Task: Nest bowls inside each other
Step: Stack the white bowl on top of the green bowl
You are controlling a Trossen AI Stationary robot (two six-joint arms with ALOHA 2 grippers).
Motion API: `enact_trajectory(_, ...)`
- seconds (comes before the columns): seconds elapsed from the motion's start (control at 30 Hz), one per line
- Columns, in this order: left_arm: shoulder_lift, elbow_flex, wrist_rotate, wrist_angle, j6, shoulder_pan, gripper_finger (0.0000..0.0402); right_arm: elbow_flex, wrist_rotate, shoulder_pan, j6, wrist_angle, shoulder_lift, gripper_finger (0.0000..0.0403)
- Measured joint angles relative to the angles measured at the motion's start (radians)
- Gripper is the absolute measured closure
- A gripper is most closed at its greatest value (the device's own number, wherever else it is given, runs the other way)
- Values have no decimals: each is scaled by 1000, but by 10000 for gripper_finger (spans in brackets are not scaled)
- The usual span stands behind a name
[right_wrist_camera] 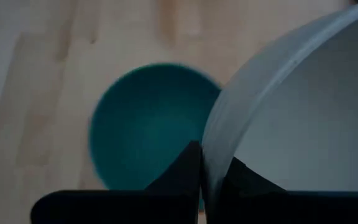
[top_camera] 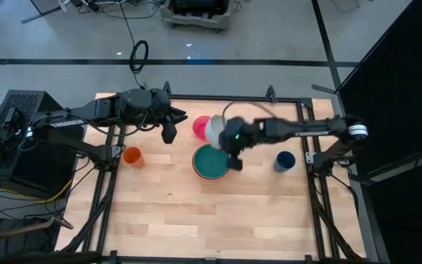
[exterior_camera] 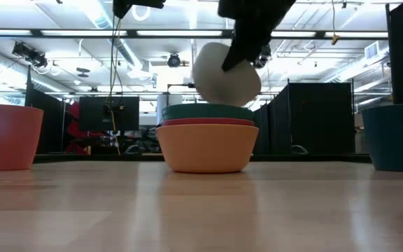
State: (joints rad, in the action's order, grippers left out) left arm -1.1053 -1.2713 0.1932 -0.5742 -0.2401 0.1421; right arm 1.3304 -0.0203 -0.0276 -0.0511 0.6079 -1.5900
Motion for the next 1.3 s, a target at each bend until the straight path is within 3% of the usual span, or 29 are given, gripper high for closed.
enact_trajectory(0.33, 0, 0, 8, 1, 0, 0, 343, 2, 0, 137, -5, -21, -93, 403)
enact_trajectory(1.07, 0, 0, 9, 0, 0, 0, 348, 56, 48, 135, 52, -23, -166, 366)
enact_trajectory(1.3, 0, 0, 9, 0, 0, 0, 346, 78, 47, 108, 56, -30, -167, 298)
